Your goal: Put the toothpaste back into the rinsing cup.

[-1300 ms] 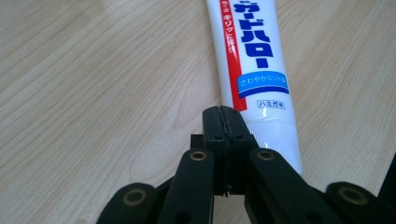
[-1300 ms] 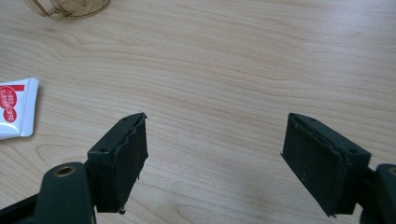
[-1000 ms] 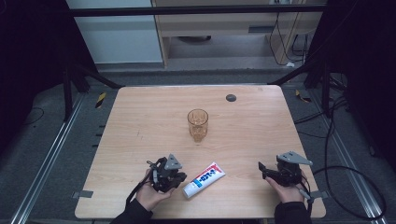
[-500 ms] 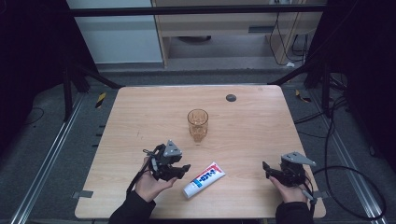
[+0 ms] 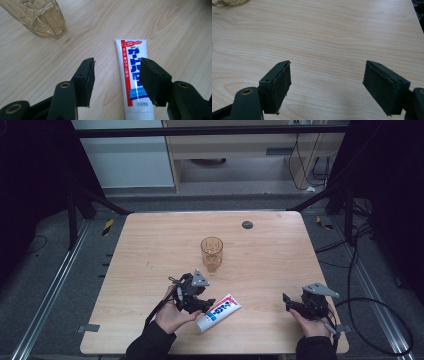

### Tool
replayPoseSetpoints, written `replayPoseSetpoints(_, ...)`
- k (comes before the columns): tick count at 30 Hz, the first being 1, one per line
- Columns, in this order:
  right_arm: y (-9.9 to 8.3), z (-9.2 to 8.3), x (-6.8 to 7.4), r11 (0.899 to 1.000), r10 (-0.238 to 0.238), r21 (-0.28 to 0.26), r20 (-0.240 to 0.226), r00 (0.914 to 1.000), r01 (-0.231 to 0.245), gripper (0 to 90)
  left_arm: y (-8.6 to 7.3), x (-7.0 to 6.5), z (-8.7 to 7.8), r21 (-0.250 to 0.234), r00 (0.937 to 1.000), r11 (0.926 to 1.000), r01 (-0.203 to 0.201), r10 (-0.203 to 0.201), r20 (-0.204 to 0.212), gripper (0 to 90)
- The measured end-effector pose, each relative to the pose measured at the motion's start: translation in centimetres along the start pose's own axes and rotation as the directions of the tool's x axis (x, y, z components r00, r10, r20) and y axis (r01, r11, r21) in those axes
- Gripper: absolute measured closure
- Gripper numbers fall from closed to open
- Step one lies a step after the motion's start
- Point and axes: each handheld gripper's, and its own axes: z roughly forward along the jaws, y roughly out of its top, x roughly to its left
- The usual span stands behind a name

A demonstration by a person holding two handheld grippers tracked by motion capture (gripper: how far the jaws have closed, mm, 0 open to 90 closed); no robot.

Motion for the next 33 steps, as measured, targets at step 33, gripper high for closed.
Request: replayPoseSetpoints(33, 0.0, 0.3, 0.1, 1.0, -0.001, 0.021, -0.01, 1.0, 0.001, 21.4, 2.6, -2.9, 4.6, 0.13, 0.9973, 0.9891, -0.07, 0.066, 0.032, 46.1)
